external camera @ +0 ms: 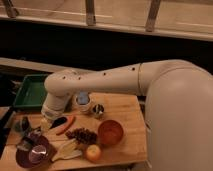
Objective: Place brush in purple bowl
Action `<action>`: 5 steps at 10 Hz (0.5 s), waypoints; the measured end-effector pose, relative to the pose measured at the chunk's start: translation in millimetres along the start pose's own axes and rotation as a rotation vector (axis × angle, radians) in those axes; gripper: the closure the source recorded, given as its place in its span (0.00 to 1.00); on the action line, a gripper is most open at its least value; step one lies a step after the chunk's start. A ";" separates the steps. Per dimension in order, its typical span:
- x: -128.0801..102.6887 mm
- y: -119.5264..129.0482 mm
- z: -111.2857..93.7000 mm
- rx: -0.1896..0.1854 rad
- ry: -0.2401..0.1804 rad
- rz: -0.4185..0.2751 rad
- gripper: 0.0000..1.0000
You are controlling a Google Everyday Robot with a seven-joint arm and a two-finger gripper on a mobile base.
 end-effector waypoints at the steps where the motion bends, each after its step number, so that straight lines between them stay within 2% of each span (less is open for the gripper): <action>1: -0.6 0.4 0.3 -0.002 -0.001 -0.002 0.88; 4: 0.3 -0.3 0.0 -0.001 -0.001 0.000 0.88; 5: 0.2 -0.6 3.0 -0.003 -0.012 0.003 0.88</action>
